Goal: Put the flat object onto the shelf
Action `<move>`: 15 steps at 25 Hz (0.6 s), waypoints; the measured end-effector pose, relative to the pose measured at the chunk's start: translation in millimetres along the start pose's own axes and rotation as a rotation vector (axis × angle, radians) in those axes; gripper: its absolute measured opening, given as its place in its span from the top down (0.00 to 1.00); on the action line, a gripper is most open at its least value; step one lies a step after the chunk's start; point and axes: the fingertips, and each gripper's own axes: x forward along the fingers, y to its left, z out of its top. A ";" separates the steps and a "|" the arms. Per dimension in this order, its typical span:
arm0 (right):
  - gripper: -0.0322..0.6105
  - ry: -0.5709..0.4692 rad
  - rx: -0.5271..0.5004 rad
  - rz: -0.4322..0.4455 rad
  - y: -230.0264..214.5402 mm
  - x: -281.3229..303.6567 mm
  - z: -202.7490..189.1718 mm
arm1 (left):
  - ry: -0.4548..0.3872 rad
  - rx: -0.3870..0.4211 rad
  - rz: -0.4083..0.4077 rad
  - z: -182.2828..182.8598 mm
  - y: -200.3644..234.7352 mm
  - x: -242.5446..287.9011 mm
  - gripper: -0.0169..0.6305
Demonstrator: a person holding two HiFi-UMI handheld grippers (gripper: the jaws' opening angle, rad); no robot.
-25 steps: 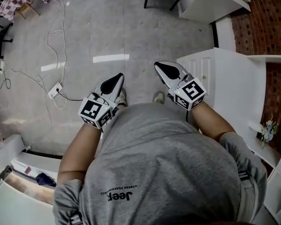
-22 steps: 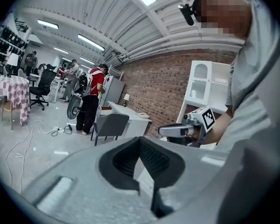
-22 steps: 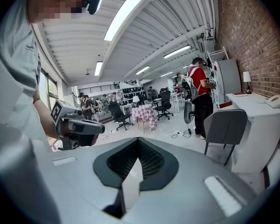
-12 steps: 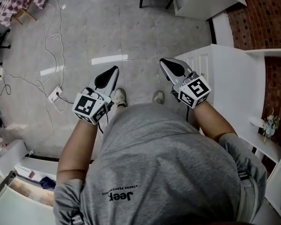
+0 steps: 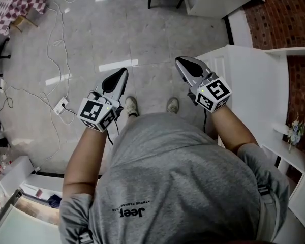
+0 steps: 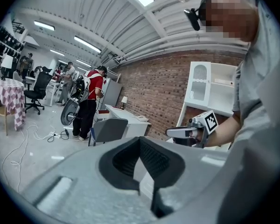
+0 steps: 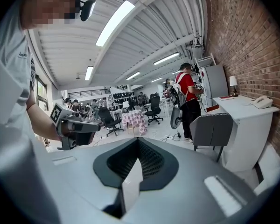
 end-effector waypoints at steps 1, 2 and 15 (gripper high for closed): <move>0.94 0.000 0.001 0.000 -0.2 -0.2 0.0 | 0.000 0.000 -0.002 -0.6 -0.7 0.5 0.98; 0.94 0.000 0.002 0.000 -0.5 -0.5 0.0 | 0.002 0.000 -0.003 -1.1 -1.5 1.1 0.98; 0.94 -0.002 0.008 0.000 -7.5 -2.9 1.7 | 0.011 -0.008 -0.014 -5.3 -7.2 7.8 0.98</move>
